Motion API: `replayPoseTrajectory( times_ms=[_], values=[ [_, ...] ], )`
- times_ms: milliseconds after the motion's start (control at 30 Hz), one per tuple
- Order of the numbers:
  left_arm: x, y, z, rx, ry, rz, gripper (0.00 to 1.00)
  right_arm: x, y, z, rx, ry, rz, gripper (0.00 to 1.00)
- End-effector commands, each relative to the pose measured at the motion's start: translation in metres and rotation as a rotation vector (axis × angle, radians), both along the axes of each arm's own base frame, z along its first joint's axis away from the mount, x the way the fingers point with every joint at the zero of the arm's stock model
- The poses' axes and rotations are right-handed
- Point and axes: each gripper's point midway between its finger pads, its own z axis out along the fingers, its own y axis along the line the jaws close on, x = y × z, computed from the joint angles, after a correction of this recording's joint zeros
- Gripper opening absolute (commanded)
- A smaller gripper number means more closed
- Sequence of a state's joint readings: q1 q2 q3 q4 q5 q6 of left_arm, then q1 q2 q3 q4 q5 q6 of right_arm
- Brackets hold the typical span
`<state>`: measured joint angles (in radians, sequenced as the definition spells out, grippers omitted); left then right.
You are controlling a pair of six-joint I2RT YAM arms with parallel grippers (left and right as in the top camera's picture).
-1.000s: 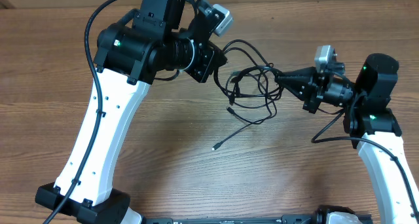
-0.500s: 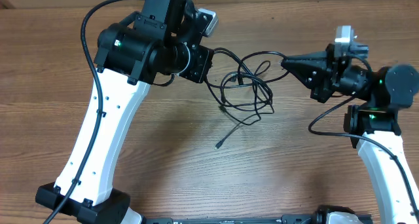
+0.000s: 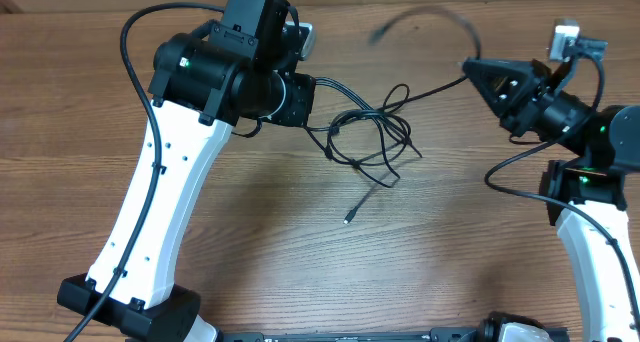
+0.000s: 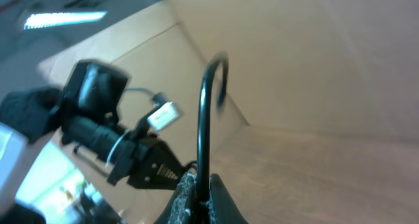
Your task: Untangle cables
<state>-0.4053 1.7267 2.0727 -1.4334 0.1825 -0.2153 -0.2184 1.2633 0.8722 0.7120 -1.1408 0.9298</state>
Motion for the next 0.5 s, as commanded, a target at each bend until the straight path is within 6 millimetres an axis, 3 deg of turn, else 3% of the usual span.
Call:
replayPoseTrajectory(
  times_ms=[0,33,67,167,200,267,467],
  values=[
    [0.01,0.013,-0.003,0.014,0.007,0.101,0.04,0.012,-0.024,-0.004,0.052,0.104,-0.082,0.05],
    [0.01,0.009,-0.002,0.002,0.004,0.081,0.04,0.012,-0.024,-0.011,0.05,0.138,-0.073,0.09],
    [0.009,0.004,0.0,-0.016,-0.004,0.039,0.04,0.011,-0.023,-0.016,0.04,0.152,-0.061,0.21],
    [0.003,-0.021,0.009,-0.107,-0.03,-0.132,0.04,0.003,-0.015,-0.028,0.001,0.172,0.002,0.71],
    [0.001,-0.027,0.012,-0.133,-0.038,-0.175,0.04,0.0,-0.013,-0.029,-0.01,0.166,0.022,0.77],
    [-0.002,-0.035,0.017,-0.173,-0.048,-0.234,0.04,-0.01,-0.007,-0.031,-0.055,0.121,0.084,0.84],
    [-0.013,-0.058,0.033,-0.298,-0.078,-0.385,0.04,-0.04,0.013,-0.035,-0.19,-0.073,0.269,0.79]
  ],
)
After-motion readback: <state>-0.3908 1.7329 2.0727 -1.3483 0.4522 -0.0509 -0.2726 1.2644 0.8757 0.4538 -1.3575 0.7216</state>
